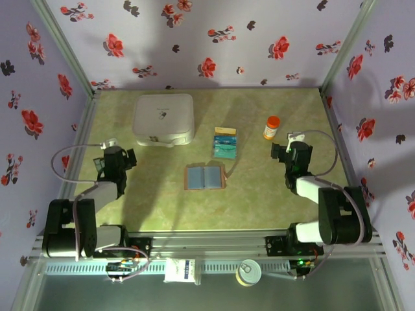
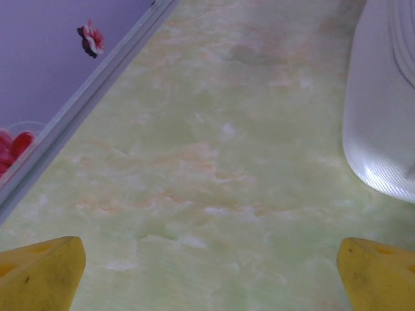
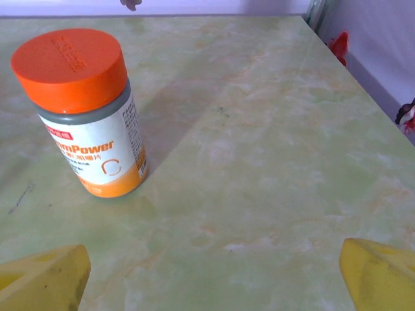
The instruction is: Take the credit cards out of the card holder
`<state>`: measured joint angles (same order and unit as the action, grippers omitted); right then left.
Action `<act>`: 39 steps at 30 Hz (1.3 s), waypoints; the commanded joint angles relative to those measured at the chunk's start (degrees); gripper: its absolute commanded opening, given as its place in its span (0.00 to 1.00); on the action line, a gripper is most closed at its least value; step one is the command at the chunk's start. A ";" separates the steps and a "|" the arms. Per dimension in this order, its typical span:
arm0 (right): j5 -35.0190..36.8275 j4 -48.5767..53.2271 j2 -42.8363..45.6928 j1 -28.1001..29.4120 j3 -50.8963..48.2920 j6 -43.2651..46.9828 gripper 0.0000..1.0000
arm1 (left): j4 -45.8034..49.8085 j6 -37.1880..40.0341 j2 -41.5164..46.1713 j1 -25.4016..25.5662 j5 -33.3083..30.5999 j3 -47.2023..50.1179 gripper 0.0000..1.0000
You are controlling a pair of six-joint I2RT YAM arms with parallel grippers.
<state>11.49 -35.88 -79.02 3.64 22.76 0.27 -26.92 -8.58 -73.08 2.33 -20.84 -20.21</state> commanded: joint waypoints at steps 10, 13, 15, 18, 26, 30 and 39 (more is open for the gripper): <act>-1.47 -16.83 -10.57 -1.49 -1.17 -3.95 0.99 | -21.64 8.54 -9.49 -0.91 12.08 -1.09 1.00; -2.16 -14.38 -9.83 -1.62 -0.68 -3.79 0.99 | -21.67 9.47 -12.76 -0.95 14.51 -2.64 1.00; -2.11 -15.86 -10.33 -1.62 -0.89 -3.68 0.99 | -20.56 9.35 -13.94 -1.02 14.83 -3.64 1.00; -1.78 -15.27 -10.08 -1.53 -0.88 -3.61 0.99 | -22.73 8.47 -15.32 -1.95 15.38 -2.88 1.00; 0.04 -14.84 -10.19 -1.53 -0.59 -4.40 0.99 | -22.96 8.41 -15.39 -2.07 15.48 -2.89 1.00; 2.86 -14.61 -10.27 -1.53 -0.45 -5.44 0.99 | -23.17 8.41 -15.46 -2.06 14.88 -2.73 1.00; 4.16 -15.20 -10.05 -1.53 -0.92 -5.90 0.99 | -23.52 8.33 -15.28 -2.04 14.64 -2.47 1.00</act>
<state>13.76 -49.28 -88.95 2.33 22.39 -4.60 -48.03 -1.26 -87.92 0.69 -5.91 -22.15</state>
